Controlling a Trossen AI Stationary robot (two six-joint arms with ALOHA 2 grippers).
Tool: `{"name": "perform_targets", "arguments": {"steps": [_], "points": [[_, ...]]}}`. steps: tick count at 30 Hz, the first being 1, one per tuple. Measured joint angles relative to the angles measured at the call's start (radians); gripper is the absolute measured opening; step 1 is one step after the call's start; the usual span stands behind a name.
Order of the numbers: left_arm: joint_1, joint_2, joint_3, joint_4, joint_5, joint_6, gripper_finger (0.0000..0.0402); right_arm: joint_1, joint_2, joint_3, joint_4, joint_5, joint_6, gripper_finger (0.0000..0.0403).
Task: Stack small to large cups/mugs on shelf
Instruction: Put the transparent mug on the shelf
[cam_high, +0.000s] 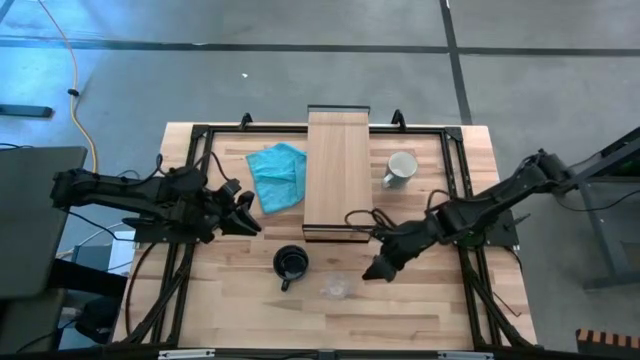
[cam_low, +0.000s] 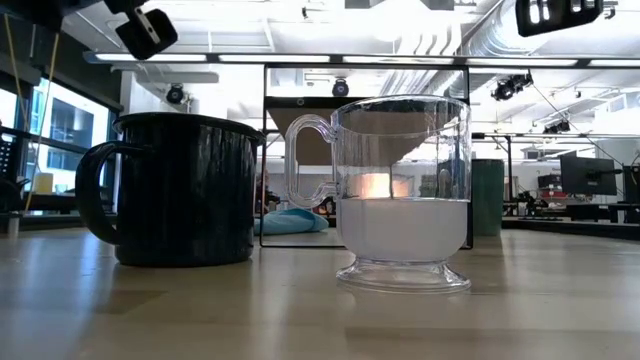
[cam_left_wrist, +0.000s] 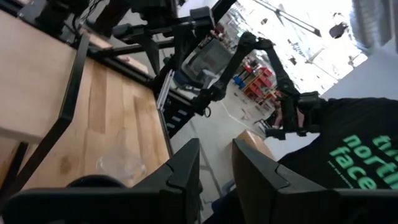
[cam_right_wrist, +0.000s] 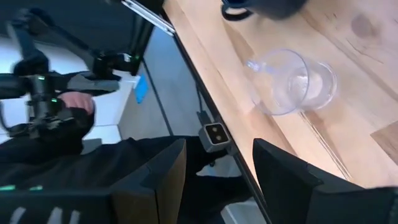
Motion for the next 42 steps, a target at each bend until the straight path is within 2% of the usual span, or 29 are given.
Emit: {"name": "perform_targets", "arguments": {"steps": [14,25,38,42], "points": [[0.0,-0.014,0.0,-0.049,0.042,0.0,0.0083,0.001,0.203,0.123,-0.076,0.045,0.021,0.0179],[0.0,-0.14,0.0,-0.201,0.041,0.02,0.0083,0.046,0.3,0.298,-0.39,0.148,0.146,0.0179],[0.0,-0.265,0.0,-0.336,-0.016,0.071,0.0083,0.084,0.431,0.386,-0.399,0.178,0.356,0.0179],[0.0,-0.283,0.0,-0.358,-0.021,0.105,0.0083,0.09,0.455,0.41,-0.409,0.219,0.366,0.0179]]}}
